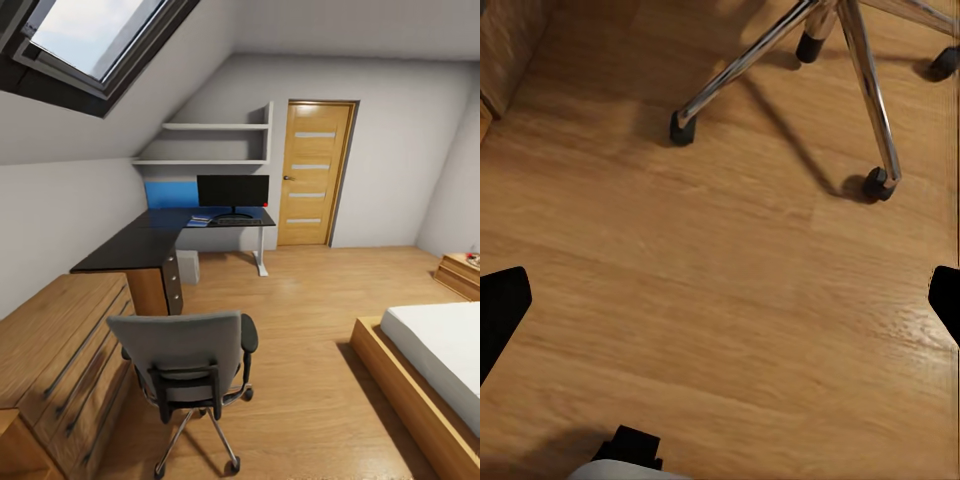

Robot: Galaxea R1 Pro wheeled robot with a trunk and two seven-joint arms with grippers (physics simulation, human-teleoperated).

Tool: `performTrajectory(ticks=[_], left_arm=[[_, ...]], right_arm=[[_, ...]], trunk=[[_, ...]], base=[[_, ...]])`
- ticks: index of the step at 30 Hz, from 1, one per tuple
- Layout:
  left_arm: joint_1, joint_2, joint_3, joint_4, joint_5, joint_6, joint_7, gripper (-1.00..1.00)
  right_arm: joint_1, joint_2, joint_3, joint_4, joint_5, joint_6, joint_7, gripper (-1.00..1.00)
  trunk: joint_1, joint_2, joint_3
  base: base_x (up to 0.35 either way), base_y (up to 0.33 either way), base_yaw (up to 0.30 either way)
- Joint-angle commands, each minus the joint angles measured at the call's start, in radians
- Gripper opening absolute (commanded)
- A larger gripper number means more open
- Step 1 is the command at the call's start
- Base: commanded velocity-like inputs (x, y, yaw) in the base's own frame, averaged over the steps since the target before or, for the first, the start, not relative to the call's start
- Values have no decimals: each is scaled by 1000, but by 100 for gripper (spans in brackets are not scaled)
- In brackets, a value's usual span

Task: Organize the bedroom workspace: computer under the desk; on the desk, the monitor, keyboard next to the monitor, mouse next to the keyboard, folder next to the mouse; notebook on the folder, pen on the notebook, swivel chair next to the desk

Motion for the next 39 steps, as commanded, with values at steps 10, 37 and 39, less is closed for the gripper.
performTrajectory(ticks=[10, 37, 39], left_arm=[[0, 0, -3, 0, 4, -3, 1, 100], [0, 0, -3, 0, 4, -3, 1, 100], [0, 0, -3, 0, 4, -3, 1, 100]], right_arm=[[-1, 2, 9, 2, -8, -3, 0, 100], [-1, 3, 9, 2, -8, -3, 0, 100], [-1, 3, 8, 2, -8, -3, 0, 100]], trunk=[[0, -1, -1], [0, -1, -1], [0, -1, -1]], base=[[0, 51, -166], [0, 122, -11], [0, 18, 0]])
